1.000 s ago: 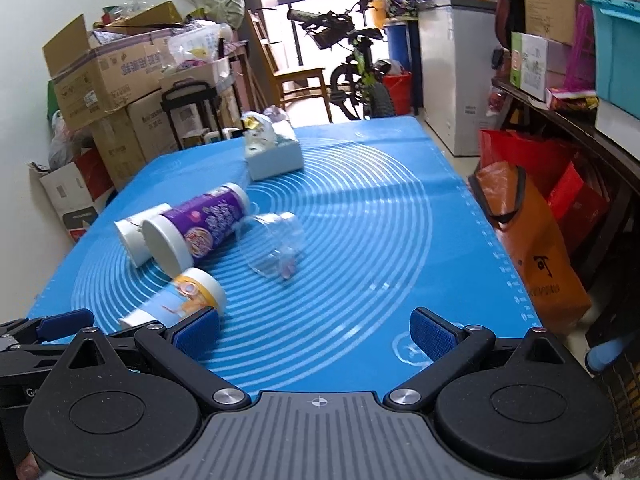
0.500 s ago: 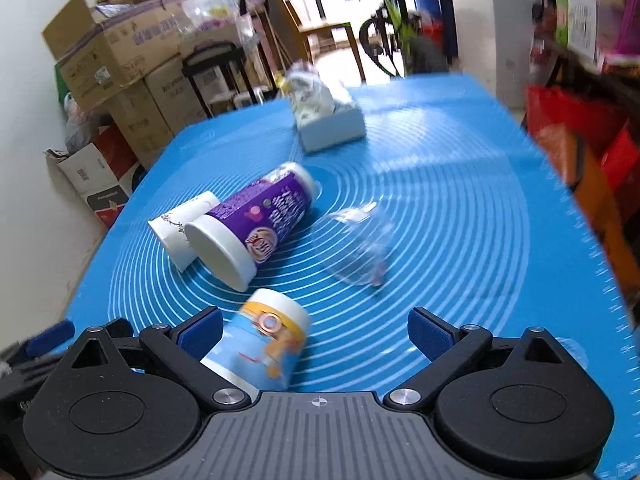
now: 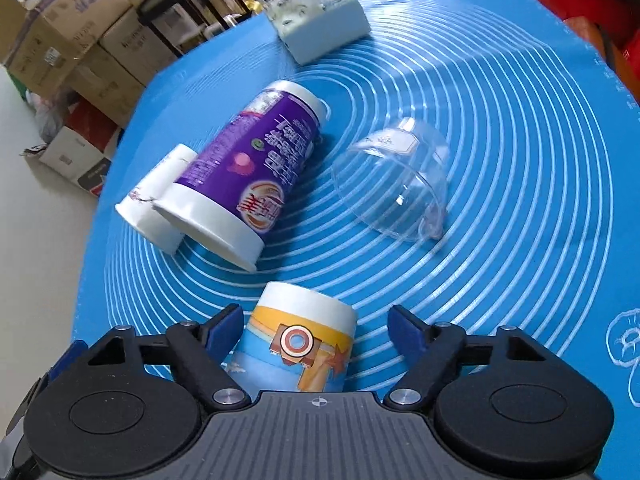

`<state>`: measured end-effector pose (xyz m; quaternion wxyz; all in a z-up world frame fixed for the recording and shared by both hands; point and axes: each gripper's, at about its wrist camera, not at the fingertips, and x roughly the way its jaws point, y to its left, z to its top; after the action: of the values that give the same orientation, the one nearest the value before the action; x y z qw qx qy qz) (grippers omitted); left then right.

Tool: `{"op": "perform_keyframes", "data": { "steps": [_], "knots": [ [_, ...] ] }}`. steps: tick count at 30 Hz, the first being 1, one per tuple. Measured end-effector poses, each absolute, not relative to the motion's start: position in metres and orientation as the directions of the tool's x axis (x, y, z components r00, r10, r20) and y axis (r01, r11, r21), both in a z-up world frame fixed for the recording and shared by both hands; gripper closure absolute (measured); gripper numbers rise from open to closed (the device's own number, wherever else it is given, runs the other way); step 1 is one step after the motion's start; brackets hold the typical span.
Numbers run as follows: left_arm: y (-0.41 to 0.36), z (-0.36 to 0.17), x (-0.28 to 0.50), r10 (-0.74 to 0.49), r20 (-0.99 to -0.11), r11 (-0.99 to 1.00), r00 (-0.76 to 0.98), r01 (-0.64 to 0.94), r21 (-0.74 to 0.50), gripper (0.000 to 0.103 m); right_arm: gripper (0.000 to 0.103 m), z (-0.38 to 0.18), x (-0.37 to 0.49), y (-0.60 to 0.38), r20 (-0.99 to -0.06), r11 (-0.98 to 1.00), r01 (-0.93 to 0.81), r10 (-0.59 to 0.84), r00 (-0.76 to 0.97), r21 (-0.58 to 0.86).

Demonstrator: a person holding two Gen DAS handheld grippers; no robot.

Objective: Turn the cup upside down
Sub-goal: 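Grasp the blue-and-yellow cup with the right gripper while the left gripper releases it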

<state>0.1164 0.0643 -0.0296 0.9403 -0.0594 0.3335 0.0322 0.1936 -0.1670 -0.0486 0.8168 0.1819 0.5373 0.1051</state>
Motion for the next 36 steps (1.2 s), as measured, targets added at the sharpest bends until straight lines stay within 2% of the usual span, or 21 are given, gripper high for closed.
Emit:
{"op": "perform_keyframes", "data": {
  "steps": [1, 2, 7, 12, 15, 18, 23, 27, 31, 36],
  "knots": [
    [0.064, -0.030, 0.116, 0.018, -0.632, 0.991, 0.775, -0.098, -0.093, 0.006, 0.035, -0.048, 0.194, -0.166, -0.837, 0.908, 0.012, 0.380, 0.394, 0.418],
    [0.065, -0.030, 0.117, 0.015, -0.633, 0.991, 0.774, -0.097, -0.096, 0.006, 0.039, -0.048, 0.194, -0.166, -0.824, 0.893, 0.000, 0.414, 0.386, 0.449],
    [0.063, -0.029, 0.116, 0.003, -0.630, 0.990, 0.777, -0.091, -0.107, 0.006, 0.039, -0.039, 0.181, -0.165, -0.800, 0.901, -0.082, 0.418, 0.431, 0.427],
    [0.058, -0.026, 0.115, -0.009, -0.620, 0.990, 0.784, -0.079, -0.115, 0.006, 0.039, -0.017, 0.156, -0.174, -0.731, 0.936, -0.159, 0.345, 0.589, 0.314],
    [0.052, -0.025, 0.113, -0.006, -0.608, 0.990, 0.794, -0.082, -0.117, 0.006, 0.039, -0.005, 0.137, -0.181, -0.638, 0.955, -0.192, 0.294, 0.712, 0.225],
    [0.048, -0.024, 0.112, -0.015, -0.602, 0.989, 0.798, -0.078, -0.128, 0.006, 0.039, -0.005, 0.118, -0.181, -0.517, 0.980, -0.186, 0.193, 0.834, 0.066],
    [0.039, -0.024, 0.107, -0.020, -0.595, 0.990, 0.803, -0.065, -0.122, 0.006, 0.039, -0.023, 0.100, -0.183, -0.347, 0.984, -0.128, 0.079, 0.934, -0.121],
    [0.034, -0.022, 0.105, -0.021, -0.585, 0.991, 0.811, -0.061, -0.121, 0.006, 0.039, -0.042, 0.092, -0.178, -0.252, 0.958, -0.104, 0.035, 0.967, -0.267],
    [0.030, -0.022, 0.103, -0.029, -0.584, 0.990, 0.812, -0.057, -0.128, 0.006, 0.039, -0.057, 0.082, -0.173, -0.249, 0.928, -0.135, 0.047, 0.967, -0.347],
    [0.025, -0.022, 0.098, -0.033, -0.584, 0.991, 0.811, -0.050, -0.125, 0.006, 0.039, -0.055, 0.065, -0.173, -0.253, 0.928, -0.168, 0.084, 0.964, -0.332]
  ]
}}
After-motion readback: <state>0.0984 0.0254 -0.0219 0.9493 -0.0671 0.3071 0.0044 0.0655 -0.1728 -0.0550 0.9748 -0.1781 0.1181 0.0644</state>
